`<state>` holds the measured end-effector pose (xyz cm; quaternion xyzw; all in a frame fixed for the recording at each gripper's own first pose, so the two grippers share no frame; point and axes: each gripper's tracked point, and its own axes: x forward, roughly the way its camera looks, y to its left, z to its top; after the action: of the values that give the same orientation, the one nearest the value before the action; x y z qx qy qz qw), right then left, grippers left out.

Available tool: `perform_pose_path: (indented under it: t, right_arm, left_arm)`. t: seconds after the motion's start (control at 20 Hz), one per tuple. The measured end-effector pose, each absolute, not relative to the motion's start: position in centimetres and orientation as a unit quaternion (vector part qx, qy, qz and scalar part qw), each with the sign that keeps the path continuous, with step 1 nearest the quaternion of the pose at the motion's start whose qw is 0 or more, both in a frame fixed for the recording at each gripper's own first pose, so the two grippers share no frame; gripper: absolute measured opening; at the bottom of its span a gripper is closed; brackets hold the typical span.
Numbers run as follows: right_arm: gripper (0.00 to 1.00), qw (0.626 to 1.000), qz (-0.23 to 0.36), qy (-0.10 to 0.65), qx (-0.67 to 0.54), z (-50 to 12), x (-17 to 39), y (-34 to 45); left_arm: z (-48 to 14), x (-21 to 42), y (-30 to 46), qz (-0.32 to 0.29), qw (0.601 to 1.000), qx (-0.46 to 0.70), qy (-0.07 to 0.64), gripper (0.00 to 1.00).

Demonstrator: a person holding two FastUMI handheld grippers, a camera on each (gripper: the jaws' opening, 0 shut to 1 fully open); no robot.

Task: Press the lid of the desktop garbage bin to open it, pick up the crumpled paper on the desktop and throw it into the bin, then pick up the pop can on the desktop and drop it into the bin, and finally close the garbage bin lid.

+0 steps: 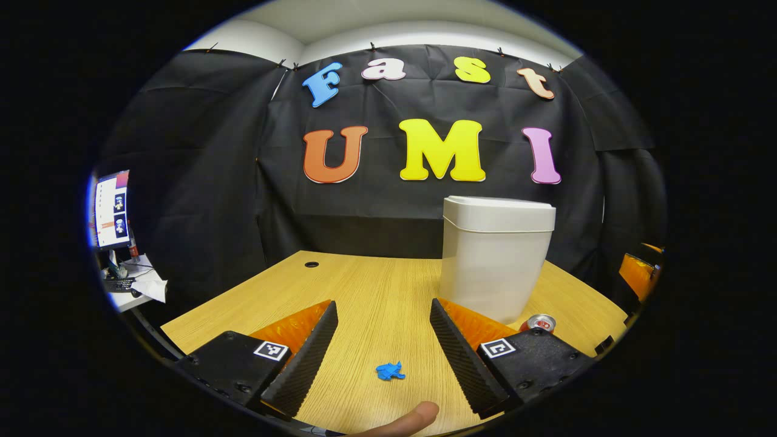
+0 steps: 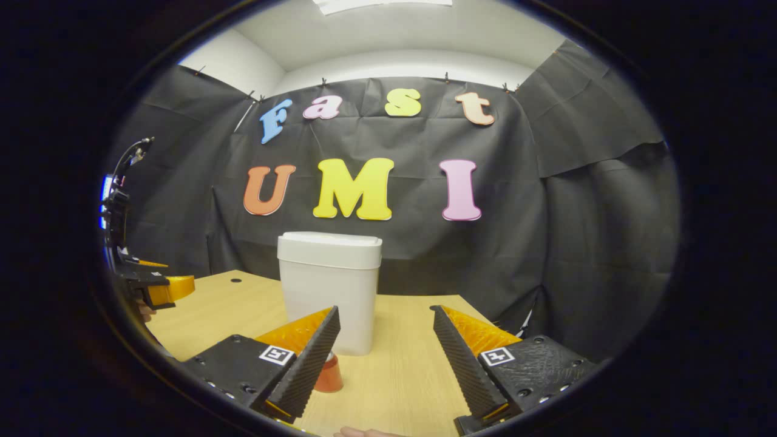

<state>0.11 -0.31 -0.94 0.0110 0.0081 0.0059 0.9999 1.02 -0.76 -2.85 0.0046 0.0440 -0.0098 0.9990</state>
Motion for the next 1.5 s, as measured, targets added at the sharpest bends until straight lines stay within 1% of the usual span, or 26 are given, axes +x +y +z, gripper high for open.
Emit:
perform_pose_path:
  t: [0.15,0.2,0.25,0.35,0.45,0.5,0.55,0.6,0.65,0.7,0.75,0.8,0.85,0.9,0.95,1.0,1.1,1.25,1.35,1.5]
  right_arm:
    - [0.95,1.0,0.011,-0.002,-0.002,0.1,0.8,0.3]
    - [0.97,1.0,0.016,-0.007,-0.003,0.6,1.0,0.7]
    - [0.97,1.0,0.021,-0.008,-0.001,0.8,1.3,1.2]
    - [0.93,1.0,0.029,-0.005,0.005,1.2,1.9,1.8]
    - [0.94,0.999,0.033,-0.003,0.014,2.1,2.3,2.3]
    - [0.83,0.999,0.035,-0.007,0.019,2.8,2.5,2.4]
    - [0.8,0.999,0.037,-0.011,0.021,3.5,2.9,2.7]
    - [0.72,0.999,0.035,-0.018,0.024,4.4,3.2,2.7]
    - [0.67,0.999,0.031,-0.023,0.024,5.2,3.5,2.7]
    - [0.55,0.999,0.022,-0.025,0.023,5.8,4.0,2.5]
    - [0.46,0.999,0.024,-0.024,0.018,6.1,4.5,3.0]
    - [0.29,0.999,0.026,-0.022,0.015,6.4,5.1,3.4]
    - [0.24,0.999,0.028,-0.018,0.011,6.8,5.6,3.9]
    - [0.12,0.999,0.035,-0.016,0.006,7.0,6.1,4.4]
    - [0.05,0.999,0.042,-0.012,-0.005,7.1,6.9,5.2]
    - [0.01,0.999,0.045,-0.009,-0.014,7.1,8.1,5.8]
    - [0.0,0.997,0.068,-0.004,-0.023,8.0,8.2,7.1]
    - [0.0,0.996,0.087,0.011,-0.004,9.0,10.4,8.6]
    - [0.0,0.994,0.11,0.02,0.017,10.3,12.3,10.3]
    - [0.0,0.989,0.121,0.074,0.032,9.7,16.0,11.8]
  left_arm:
    - [-2.8,1.1,-0.7,-0.01,0.999,0.006,0.045,0.99]
    - [-2.9,1.0,-0.7,-0.011,0.999,0.007,0.045,0.99]
    - [-2.8,1.0,-0.7,-0.012,0.999,0.009,0.045,0.99]
    - [-2.8,0.9,-0.4,-0.012,0.999,0.013,0.043,0.99]
    - [-2.7,1.0,0.0,-0.009,0.999,0.016,0.042,0.99]
    - [-2.5,0.9,0.2,-0.007,0.999,0.017,0.041,0.99]
    - [-2.4,0.9,0.3,-0.005,0.999,0.017,0.039,0.99]
    - [-2.4,0.9,0.5,-0.005,0.999,0.017,0.038,0.99]
    - [-2.3,0.9,0.4,-0.007,0.999,0.018,0.037,0.99]
    - [-2.2,0.9,0.6,-0.007,0.999,0.018,0.035,0.99]
    - [-2.2,0.9,0.7,-0.006,0.999,0.019,0.035,0.99]
    - [-2.2,0.9,0.9,-0.006,0.999,0.02,0.034,0.99]
    - [-2.1,0.9,1.1,-0.005,0.999,0.021,0.032,0.99]
    - [-1.9,1.0,1.4,-0.004,0.999,0.023,0.029,0.99]
    - [-1.9,1.0,1.6,-0.001,0.999,0.024,0.027,0.99]
    - [-1.8,1.0,1.9,0.002,0.999,0.025,0.025,0.99]
    - [-2.0,1.2,2.4,0.003,0.999,0.023,0.028,0.99]
    - [-2.3,1.6,3.4,0.01,0.999,0.014,0.036,0.99]
    - [-2.6,1.8,4.1,0.015,0.999,0.004,0.041,0.99]
    - [-3.1,1.9,4.7,0.016,0.999,-0.011,0.051,0.99]
